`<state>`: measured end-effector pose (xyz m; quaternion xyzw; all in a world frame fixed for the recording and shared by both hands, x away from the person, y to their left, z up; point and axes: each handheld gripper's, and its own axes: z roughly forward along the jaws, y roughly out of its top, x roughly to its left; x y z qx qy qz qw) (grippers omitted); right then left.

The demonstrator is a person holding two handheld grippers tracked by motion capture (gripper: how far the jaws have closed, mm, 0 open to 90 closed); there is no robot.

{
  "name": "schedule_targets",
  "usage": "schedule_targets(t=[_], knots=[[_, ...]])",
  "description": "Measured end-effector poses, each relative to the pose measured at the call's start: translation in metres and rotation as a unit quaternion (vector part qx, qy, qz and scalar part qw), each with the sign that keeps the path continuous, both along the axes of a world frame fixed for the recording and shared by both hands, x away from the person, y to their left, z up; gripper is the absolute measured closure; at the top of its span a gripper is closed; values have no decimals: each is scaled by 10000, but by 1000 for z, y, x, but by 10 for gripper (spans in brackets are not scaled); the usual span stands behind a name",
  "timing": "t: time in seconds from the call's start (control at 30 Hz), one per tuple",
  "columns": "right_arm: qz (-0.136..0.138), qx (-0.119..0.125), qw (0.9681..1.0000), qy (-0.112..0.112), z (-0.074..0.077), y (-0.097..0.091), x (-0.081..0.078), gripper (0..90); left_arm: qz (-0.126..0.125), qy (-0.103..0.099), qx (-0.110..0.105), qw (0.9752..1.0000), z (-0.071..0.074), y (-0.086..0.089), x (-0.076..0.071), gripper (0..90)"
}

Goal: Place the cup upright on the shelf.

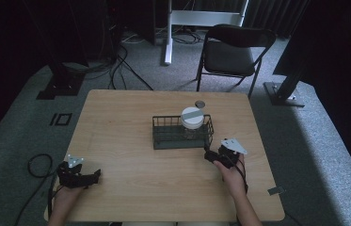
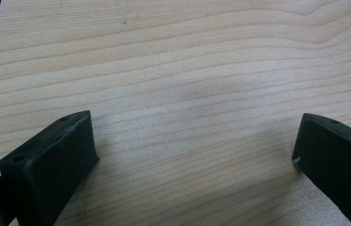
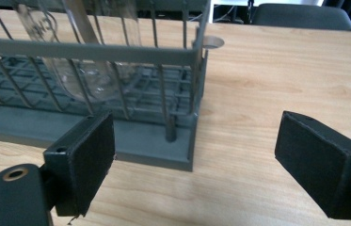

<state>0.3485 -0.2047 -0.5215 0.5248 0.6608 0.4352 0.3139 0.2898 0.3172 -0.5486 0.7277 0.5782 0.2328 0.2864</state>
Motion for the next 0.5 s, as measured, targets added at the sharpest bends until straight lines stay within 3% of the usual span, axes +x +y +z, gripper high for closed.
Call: schedule_targets(t=[0.5], knots=[[-183, -128, 9994, 281, -20, -18, 1, 132, -4, 2, 4, 10000, 0, 0, 0, 2]])
